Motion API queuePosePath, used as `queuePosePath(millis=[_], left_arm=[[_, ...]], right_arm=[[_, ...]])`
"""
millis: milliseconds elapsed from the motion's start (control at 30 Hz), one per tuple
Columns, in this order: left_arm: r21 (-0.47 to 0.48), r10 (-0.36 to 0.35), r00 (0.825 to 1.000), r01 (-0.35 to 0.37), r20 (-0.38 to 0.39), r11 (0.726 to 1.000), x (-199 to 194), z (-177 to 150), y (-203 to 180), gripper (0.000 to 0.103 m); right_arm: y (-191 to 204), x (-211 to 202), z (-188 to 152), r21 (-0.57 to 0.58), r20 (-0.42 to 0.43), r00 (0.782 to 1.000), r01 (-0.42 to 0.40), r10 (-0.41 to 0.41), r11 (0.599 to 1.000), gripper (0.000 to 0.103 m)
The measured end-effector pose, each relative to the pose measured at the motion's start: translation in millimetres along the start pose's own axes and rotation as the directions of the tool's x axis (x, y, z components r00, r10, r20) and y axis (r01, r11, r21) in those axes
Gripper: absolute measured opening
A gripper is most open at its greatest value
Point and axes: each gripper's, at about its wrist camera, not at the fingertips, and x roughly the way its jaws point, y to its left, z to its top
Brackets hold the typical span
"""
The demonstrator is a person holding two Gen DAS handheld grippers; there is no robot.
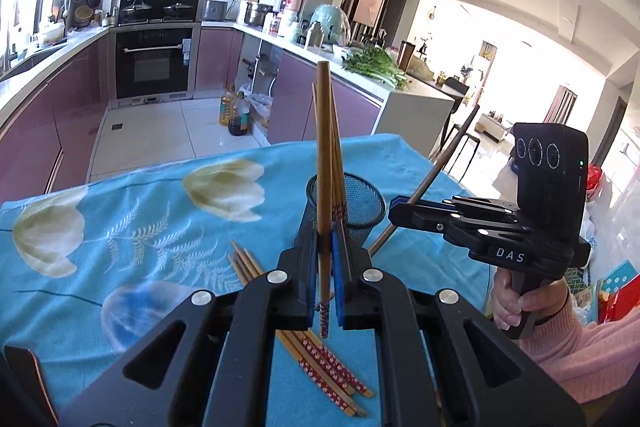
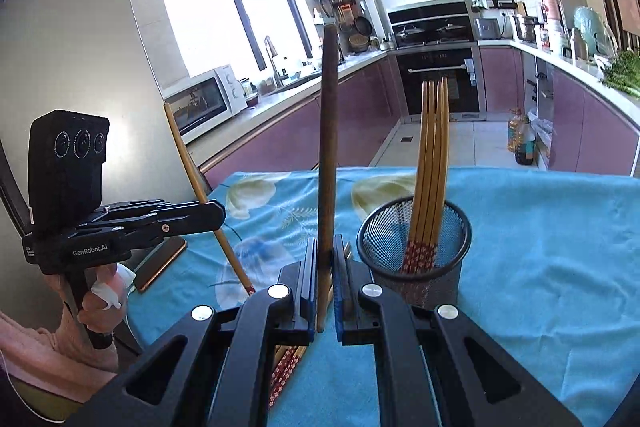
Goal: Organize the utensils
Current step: 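Lower the left tool's chopstick into the mesh cup while the right tool inserts its own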
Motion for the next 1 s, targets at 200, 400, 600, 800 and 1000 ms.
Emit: queuePosePath(millis=[200, 400, 600, 800, 1000], left_arm=[[-0.001, -0.028, 0.998, 0.028, 0.052, 1.0, 2.6, 25.7, -5.9, 0.007], [0.017, -0.043, 0.994, 0.041, 0.1, 0.999, 4.7, 52.1, -16.2, 0.007], [0.058, -0.045, 0.988, 0.037, 0.148, 0.998, 4.4, 73.5, -30.2, 0.007], [0.076, -0.024, 0.986, 0.012, 0.162, 0.997, 13.6, 87.0, -39.7, 0.007], [0.1, 0.008, 0.994, -0.02, 0.113, 0.995, 38.2, 87.0, -45.3, 0.007]], right_arm=[[-2.8, -16.8, 20.7, -0.032, 0.06, 0.998, 0.016, -0.014, 0.999, 0.006], [-11.2, -31.6, 40.0, -0.045, 0.112, 0.993, 0.05, -0.044, 0.998, 0.006], [-14.6, -41.5, 51.6, -0.056, 0.164, 0.985, 0.073, -0.063, 0.996, 0.006], [-26.8, -36.7, 61.6, -0.044, 0.184, 0.98, 0.091, -0.081, 0.995, 0.006], [-31.5, -19.0, 58.1, -0.041, 0.145, 0.982, 0.126, -0.119, 0.991, 0.006]])
